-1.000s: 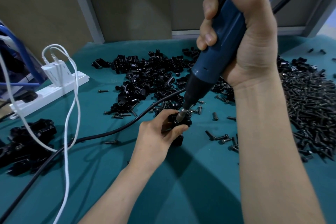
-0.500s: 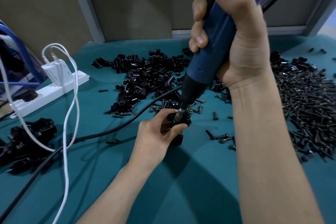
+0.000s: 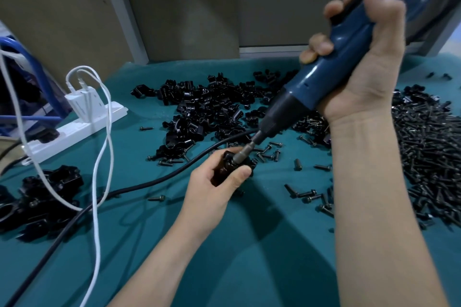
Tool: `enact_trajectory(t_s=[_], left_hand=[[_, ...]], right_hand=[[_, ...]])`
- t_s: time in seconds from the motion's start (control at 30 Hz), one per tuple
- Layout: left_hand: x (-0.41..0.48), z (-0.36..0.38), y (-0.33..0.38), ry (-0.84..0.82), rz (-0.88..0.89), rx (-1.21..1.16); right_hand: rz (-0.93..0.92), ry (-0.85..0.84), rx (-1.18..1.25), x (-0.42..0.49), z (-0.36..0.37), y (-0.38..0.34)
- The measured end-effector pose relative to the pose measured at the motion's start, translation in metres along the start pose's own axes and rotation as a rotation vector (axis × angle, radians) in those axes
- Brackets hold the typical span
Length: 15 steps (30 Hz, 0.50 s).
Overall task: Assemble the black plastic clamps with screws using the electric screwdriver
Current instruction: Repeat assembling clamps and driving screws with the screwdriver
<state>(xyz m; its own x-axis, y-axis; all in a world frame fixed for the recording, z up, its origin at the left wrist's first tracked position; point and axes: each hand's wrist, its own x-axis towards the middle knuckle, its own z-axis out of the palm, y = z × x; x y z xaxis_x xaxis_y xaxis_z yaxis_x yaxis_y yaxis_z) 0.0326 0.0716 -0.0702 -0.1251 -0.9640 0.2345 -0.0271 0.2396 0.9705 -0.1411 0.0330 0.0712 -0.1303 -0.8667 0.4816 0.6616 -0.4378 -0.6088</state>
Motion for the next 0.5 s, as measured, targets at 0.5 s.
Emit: enact_trajectory(t_s=[0.5], left_hand=[[-0.007, 0.010, 0.010, -0.190, -0.293, -0.472]], right_hand=[[0.030, 0.035, -0.063, 0.000, 0.000, 0.001]])
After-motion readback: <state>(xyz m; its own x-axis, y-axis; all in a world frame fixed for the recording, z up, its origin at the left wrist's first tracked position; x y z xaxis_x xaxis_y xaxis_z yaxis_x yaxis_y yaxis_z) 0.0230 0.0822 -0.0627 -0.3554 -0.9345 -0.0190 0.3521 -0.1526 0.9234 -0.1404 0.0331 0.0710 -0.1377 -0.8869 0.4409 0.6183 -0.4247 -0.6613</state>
